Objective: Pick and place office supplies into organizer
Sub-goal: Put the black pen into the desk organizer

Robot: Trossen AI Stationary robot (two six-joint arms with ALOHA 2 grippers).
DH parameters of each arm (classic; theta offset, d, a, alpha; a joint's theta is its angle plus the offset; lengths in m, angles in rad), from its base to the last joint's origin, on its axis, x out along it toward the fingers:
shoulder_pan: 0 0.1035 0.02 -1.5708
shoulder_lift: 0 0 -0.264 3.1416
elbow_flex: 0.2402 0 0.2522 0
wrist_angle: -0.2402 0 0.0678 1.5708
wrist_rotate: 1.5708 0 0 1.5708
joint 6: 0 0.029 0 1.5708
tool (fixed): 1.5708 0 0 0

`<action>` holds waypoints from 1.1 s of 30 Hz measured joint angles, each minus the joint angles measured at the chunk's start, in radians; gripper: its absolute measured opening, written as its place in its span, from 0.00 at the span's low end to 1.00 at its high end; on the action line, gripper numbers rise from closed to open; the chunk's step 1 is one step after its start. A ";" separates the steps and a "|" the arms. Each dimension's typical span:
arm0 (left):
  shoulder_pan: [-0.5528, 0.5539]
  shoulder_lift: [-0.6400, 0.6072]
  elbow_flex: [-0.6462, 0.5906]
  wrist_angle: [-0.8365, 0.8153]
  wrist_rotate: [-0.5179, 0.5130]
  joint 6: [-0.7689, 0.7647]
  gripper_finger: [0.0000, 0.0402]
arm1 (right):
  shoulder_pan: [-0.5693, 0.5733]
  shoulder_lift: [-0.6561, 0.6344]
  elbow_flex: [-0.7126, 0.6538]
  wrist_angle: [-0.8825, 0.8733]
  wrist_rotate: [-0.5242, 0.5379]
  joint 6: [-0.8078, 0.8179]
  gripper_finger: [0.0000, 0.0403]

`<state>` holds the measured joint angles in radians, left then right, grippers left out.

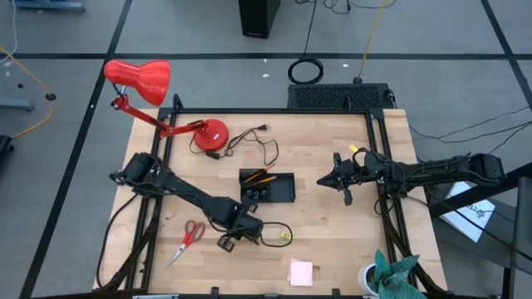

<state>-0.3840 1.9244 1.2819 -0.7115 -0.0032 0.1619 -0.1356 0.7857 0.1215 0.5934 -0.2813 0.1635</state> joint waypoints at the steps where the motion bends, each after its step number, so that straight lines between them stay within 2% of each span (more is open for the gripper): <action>1: -0.003 0.000 -0.004 0.012 0.000 0.000 0.22 | 0.000 0.000 0.000 0.000 0.000 0.000 0.01; 9: -0.025 -0.002 -0.046 0.092 0.010 0.003 0.22 | 0.000 0.000 0.000 0.000 0.000 0.000 0.01; 14: -0.051 -0.006 -0.068 0.094 -0.011 0.067 0.22 | 0.000 0.000 0.000 0.000 0.000 0.000 0.01; 21: -0.081 -0.006 -0.071 0.061 -0.004 0.229 0.22 | 0.000 0.000 0.000 0.000 0.000 0.000 0.01; 29: -0.129 -0.002 -0.073 -0.060 0.070 0.474 0.22 | 0.000 0.000 0.000 0.000 0.000 0.000 0.01; 33: -0.148 -0.002 -0.072 -0.060 0.016 0.521 0.22 | 0.000 0.000 0.000 0.000 0.001 -0.001 0.01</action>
<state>-0.5321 1.9228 1.2095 -0.7716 0.0131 0.6825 -0.1356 0.7856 0.1215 0.5936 -0.2801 0.1626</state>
